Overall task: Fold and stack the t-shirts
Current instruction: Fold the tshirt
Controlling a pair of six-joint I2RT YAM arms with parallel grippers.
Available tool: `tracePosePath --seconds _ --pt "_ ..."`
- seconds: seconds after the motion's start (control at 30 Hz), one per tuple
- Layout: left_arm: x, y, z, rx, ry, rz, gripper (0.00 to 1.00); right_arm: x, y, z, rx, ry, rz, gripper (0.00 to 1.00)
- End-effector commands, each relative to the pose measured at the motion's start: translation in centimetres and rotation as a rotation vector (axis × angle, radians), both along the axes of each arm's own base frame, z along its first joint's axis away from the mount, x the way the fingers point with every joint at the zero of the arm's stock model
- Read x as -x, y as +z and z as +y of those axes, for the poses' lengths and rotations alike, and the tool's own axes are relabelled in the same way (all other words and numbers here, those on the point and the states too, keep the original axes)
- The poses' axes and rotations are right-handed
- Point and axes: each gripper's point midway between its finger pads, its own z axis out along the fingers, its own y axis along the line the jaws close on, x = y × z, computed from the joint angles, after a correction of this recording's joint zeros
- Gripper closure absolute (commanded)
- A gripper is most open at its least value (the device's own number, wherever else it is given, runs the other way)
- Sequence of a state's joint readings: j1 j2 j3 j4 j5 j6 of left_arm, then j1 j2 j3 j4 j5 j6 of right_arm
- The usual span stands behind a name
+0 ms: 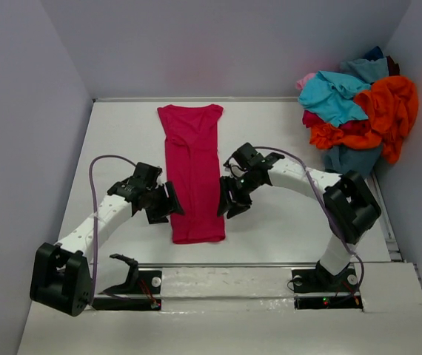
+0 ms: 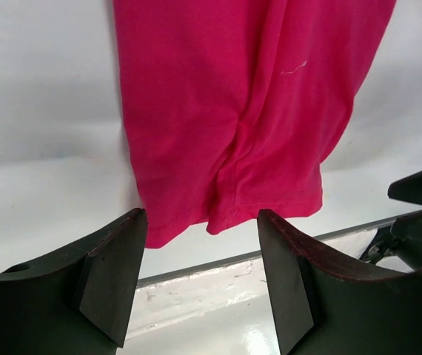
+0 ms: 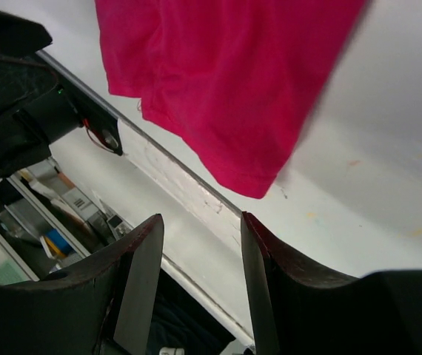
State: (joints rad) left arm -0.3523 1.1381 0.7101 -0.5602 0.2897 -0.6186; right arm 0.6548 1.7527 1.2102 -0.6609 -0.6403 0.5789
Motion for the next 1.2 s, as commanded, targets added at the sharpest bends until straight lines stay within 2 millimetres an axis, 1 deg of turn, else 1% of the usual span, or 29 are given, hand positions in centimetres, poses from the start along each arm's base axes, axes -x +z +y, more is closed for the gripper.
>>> tracePosePath --seconds 0.0,0.03,0.1,0.17,0.2,0.33,0.4,0.43,0.47,0.5,0.53,0.63,0.7,0.73,0.77,0.8,0.83,0.87,0.93,0.97,1.0,1.07,1.1,1.17 --pt "0.7 -0.1 -0.4 0.031 0.013 0.012 0.28 2.0 1.4 2.5 -0.073 0.057 -0.011 0.48" --pt "0.5 0.0 -0.4 0.033 0.014 0.008 0.28 2.6 1.6 3.1 -0.079 0.081 -0.012 0.48" --pt "0.2 -0.2 -0.5 0.027 0.013 0.011 0.28 3.1 1.3 3.6 -0.075 0.101 -0.008 0.48" --pt "0.1 -0.1 -0.8 0.040 0.001 0.015 0.28 3.9 0.8 4.2 -0.064 0.126 0.001 0.48" --pt "0.0 -0.2 -0.9 0.041 -0.001 0.018 0.28 3.9 0.5 4.2 -0.059 0.125 0.008 0.48" --pt "0.4 -0.5 -0.7 0.031 -0.009 0.040 0.28 5.1 -0.1 5.2 -0.067 0.152 0.032 0.48" --pt "0.9 -0.8 -0.7 0.032 -0.012 0.055 0.28 5.1 -0.4 5.4 -0.072 0.148 0.041 0.48" --pt "1.2 -1.0 -0.8 0.041 -0.016 0.064 0.28 5.3 -0.2 6.0 -0.091 0.157 0.044 0.48" --pt "1.1 -0.9 -0.9 0.049 -0.016 0.060 0.28 5.1 -0.3 6.2 -0.098 0.158 0.043 0.48" --pt "0.8 -0.7 -1.1 0.058 -0.020 0.045 0.28 5.0 -0.8 6.4 -0.091 0.160 0.050 0.48" --pt "0.3 -0.1 -1.5 0.075 -0.026 0.028 0.28 4.5 -0.6 6.8 -0.093 0.159 0.036 0.48" --pt "-0.8 0.7 -1.9 0.086 -0.024 0.004 0.28 4.0 -1.0 7.3 -0.086 0.160 0.040 0.48" --pt "-1.7 1.0 -2.2 0.087 -0.030 -0.006 0.28 3.6 -0.6 7.8 -0.098 0.163 0.031 0.48" --pt "-2.1 1.0 -2.3 0.084 -0.034 -0.011 0.28 3.9 -0.7 8.0 -0.096 0.173 0.036 0.48" --pt "-2.9 1.3 -2.7 0.093 -0.044 -0.025 0.28 3.7 -0.5 8.3 -0.100 0.176 0.031 0.48" --pt "-3.3 1.3 -2.9 0.099 -0.046 -0.028 0.28 3.6 -0.6 8.4 -0.101 0.177 0.032 0.48" --pt "-3.8 1.6 -3.2 0.106 -0.050 -0.039 0.28 3.6 -1.0 8.4 -0.095 0.180 0.041 0.48" --pt "-4.8 2.0 -3.7 0.114 -0.055 -0.049 0.28 3.6 -1.0 8.5 -0.095 0.182 0.042 0.48" --pt "-5.8 2.2 -3.9 0.109 -0.060 -0.063 0.28 3.8 -1.4 8.3 -0.088 0.186 0.051 0.48" --pt "-6.5 2.7 -4.3 0.117 -0.072 -0.079 0.28 3.8 -1.7 8.3 -0.083 0.187 0.056 0.48" --pt "-6.9 2.1 -4.6 0.119 -0.078 -0.063 0.28 4.0 -1.9 8.1 -0.079 0.187 0.062 0.48" --pt "-7.2 1.6 -5.1 0.138 -0.087 -0.047 0.28 4.3 -2.5 7.7 -0.066 0.189 0.074 0.48" --pt "-7.4 0.8 -5.3 0.141 -0.090 -0.026 0.28 4.6 -2.9 7.3 -0.055 0.192 0.086 0.48" --pt "-7.0 0.2 -6.0 0.164 -0.107 0.000 0.28 4.9 -3.2 7.0 -0.047 0.199 0.097 0.48"
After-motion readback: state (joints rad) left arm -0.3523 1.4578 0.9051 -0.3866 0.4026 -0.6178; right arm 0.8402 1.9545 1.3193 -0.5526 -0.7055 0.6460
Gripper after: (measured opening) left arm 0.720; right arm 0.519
